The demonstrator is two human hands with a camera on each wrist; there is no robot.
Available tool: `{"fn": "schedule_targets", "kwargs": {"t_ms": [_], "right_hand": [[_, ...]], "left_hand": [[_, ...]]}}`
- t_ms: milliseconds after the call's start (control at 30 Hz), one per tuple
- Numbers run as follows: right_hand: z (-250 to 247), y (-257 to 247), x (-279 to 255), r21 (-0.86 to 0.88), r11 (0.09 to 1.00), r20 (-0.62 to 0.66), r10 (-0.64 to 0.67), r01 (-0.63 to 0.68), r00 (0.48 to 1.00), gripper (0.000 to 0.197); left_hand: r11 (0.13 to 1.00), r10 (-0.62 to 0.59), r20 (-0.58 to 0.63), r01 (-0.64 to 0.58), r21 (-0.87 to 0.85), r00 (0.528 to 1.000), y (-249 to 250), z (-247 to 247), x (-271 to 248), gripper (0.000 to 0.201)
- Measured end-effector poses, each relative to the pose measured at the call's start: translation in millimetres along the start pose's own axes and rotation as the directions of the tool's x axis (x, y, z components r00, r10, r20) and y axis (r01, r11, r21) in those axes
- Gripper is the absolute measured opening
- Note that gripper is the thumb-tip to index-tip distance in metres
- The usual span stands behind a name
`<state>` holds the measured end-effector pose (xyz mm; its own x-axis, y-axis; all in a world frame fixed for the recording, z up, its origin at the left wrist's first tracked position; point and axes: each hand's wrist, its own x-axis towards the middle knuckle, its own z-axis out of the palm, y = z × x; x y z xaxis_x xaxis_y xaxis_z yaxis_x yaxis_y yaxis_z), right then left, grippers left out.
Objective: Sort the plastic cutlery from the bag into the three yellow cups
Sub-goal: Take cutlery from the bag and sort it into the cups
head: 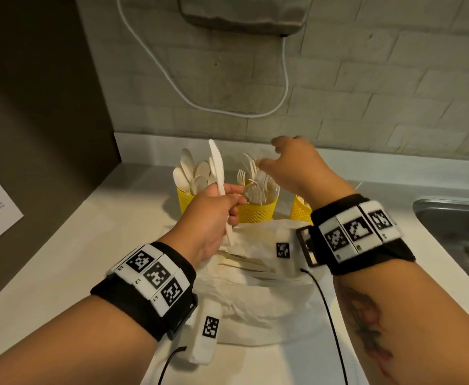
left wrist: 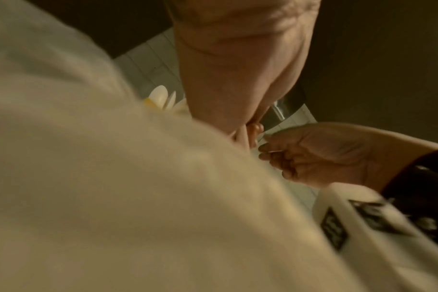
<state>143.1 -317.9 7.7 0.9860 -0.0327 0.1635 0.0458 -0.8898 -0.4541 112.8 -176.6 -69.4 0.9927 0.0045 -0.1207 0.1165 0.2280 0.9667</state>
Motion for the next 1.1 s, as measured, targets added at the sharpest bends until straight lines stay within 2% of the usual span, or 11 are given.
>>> {"fn": "schedule_targets", "kwargs": {"t_ms": [167, 200, 333, 433, 467, 533, 600, 667, 833, 967, 1100], "right_hand": [[19.5, -15.5, -52.0, 0.329, 0.944, 0.141, -0.076, 0.026, 0.987, 0.037], [26.2, -14.7, -57.1, 0.378, 0.926, 0.114, -0.058, 0.011, 0.992, 0.039], [44.7, 5.2, -61.3, 0.498, 0.866, 0.027, 0.033, -0.042, 0.999, 0.034], [43.7, 20.1, -64.6, 0.676, 0.728, 0.083, 0.085, -0.119, 0.993, 0.026], [40.4, 26.1, -64.2, 0.752, 0.641, 0.11, 0.102, -0.15, 0.989, 0.023], [30.1, 38.1, -63.1, 0.847, 0.491, 0.165, 0.123, -0.205, 0.979, 0.016], [21.4, 47.2, -63.8, 0.866, 0.446, 0.202, 0.106, -0.228, 0.974, 0.012], [17.7, 49.8, -66.6, 0.872, 0.424, 0.239, 0.07, -0.245, 0.969, 0.011], [20.1, 47.1, -68.2, 0.882, 0.412, 0.237, 0.031, -0.228, 0.971, 0.015], [20.4, 47.2, -65.0, 0.899, 0.388, 0.211, 0.029, -0.206, 0.977, 0.017], [5.3, 47.3, -56.0, 0.924, 0.381, -0.006, 0.091, -0.029, 0.996, 0.016]], "left_hand": [[0.998, 0.051, -0.102, -0.056, -0.038, 0.993, 9.6, 25.4, -4.8, 0.034], [0.986, 0.137, -0.112, -0.125, 0.107, 0.984, 11.8, 26.7, -9.5, 0.04], [0.988, 0.14, -0.156, -0.127, 0.091, 0.978, 1.9, 30.9, -12.6, 0.083], [0.886, 0.206, 0.013, -0.193, 0.421, 0.978, -9.0, 26.9, -10.0, 0.105], [0.836, 0.191, 0.091, -0.211, 0.506, 0.977, -9.3, 23.5, -13.1, 0.103], [0.826, 0.177, 0.145, -0.227, 0.516, 0.974, -13.6, 15.8, -16.2, 0.073], [0.888, 0.114, 0.161, -0.174, 0.426, 0.98, -17.3, 13.8, -19.8, 0.031], [0.91, 0.061, 0.155, -0.119, 0.398, 0.986, -19.4, 17.6, -22.4, 0.014], [0.917, 0.06, 0.255, -0.154, 0.367, 0.965, -15.2, 24.9, -28.9, 0.018], [0.948, 0.082, 0.249, -0.152, 0.279, 0.965, -14.2, 19.2, -26.8, 0.022], [0.942, 0.204, 0.158, -0.238, 0.237, 0.966, -11.8, 16.9, -23.5, 0.024]]}}
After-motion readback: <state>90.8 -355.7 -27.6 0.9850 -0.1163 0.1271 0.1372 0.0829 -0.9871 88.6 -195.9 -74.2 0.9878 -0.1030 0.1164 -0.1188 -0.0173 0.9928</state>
